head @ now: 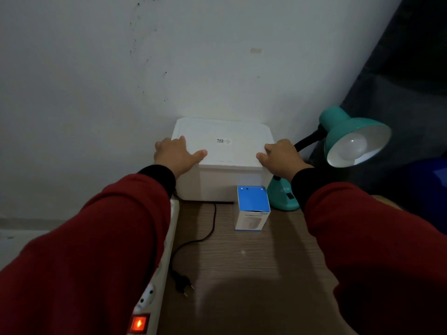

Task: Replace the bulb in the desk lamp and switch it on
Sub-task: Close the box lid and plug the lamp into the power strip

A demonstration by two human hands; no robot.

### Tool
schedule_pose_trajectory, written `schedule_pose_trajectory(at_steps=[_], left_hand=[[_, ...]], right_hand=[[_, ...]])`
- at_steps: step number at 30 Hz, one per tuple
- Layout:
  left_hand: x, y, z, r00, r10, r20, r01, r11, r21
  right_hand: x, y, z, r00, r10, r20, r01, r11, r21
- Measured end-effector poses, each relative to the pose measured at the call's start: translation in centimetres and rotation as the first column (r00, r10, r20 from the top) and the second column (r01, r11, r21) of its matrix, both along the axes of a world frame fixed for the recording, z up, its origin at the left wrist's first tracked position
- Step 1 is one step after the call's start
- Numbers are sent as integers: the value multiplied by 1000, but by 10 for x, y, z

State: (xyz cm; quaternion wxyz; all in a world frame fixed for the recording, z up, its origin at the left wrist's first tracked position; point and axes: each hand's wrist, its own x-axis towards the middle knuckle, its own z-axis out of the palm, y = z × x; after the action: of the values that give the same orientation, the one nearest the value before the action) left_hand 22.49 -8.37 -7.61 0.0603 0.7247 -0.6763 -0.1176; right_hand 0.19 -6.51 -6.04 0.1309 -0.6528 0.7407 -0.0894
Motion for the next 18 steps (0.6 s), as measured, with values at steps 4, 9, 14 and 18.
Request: schedule_pose_trajectory(at_steps=[4, 9, 14, 18], left_hand=[[-5, 5, 22, 992, -9, 125, 7, 1000, 12], [0, 24, 48, 988, -21, 151, 18, 1000, 23], [14, 55, 69, 986, 2, 167, -3, 1000, 10], [28, 86, 85, 985, 23, 171, -23, 1000, -3]], right_hand=[[8, 8, 23, 974, 55, -219, -48, 998, 37], [17, 27, 53, 916, 163, -367, -125, 984, 125], [30, 54, 78, 905, 229, -359, -171, 967, 187], [45, 80, 87, 906, 258, -337, -189, 956, 223]])
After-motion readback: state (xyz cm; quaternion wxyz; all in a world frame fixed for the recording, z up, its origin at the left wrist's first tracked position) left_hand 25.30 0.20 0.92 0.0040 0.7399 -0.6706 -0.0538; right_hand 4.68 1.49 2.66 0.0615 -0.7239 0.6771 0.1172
